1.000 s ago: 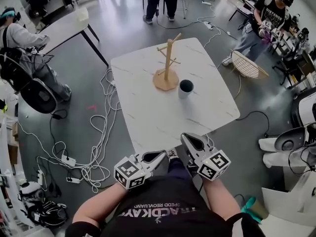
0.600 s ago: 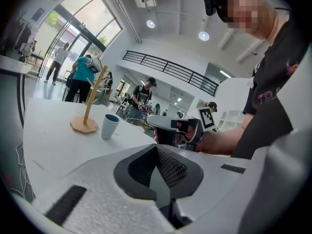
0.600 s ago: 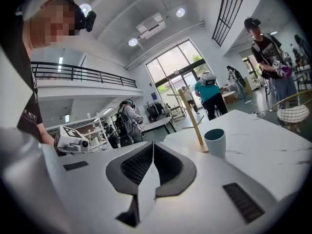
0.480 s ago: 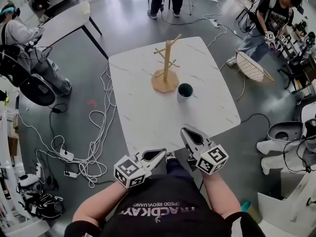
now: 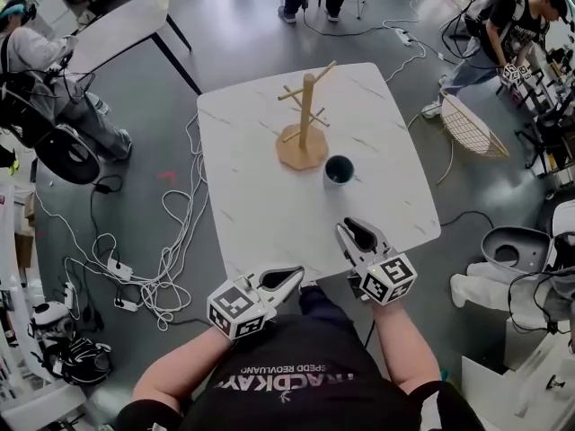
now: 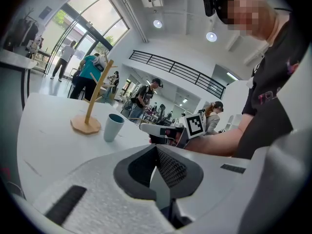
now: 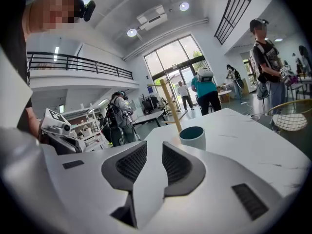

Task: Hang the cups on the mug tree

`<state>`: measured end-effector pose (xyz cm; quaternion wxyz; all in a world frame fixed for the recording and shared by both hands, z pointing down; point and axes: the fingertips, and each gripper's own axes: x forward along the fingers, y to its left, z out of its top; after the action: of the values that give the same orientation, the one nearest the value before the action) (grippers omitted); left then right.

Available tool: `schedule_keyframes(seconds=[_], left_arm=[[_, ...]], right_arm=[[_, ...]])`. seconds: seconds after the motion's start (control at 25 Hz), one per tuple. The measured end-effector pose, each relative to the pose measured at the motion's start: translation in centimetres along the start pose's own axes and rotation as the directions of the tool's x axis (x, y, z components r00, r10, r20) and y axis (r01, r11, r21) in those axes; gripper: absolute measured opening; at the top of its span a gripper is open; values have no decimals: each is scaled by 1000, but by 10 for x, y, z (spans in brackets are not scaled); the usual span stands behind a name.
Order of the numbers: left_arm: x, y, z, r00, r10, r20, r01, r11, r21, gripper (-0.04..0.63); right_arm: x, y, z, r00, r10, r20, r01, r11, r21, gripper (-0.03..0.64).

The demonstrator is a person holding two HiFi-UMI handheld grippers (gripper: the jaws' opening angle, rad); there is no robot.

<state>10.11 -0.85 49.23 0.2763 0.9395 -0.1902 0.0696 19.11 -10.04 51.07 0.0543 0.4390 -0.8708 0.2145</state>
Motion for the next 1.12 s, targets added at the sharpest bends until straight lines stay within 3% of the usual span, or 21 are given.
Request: schedule_keyframes(seconds=[0.24, 0.48, 0.76, 1.12], left_arm=[[8, 15, 0, 999, 33, -8, -33, 999, -26, -6], [19, 32, 1, 998, 63, -9, -63, 997, -51, -6], [29, 46, 4, 995, 103, -4, -103, 991, -85, -6], [39, 58, 9, 987, 158, 2, -157, 981, -114, -6]], right_arm=[[18, -42, -17, 997, -39, -59, 37, 999, -40, 124], [47, -82, -42, 983, -73, -166, 49, 988, -144, 239], [79, -120, -61, 961, -85, -264, 28, 976, -216, 272], [114, -131, -64, 952, -18, -305, -56, 971, -234, 305]])
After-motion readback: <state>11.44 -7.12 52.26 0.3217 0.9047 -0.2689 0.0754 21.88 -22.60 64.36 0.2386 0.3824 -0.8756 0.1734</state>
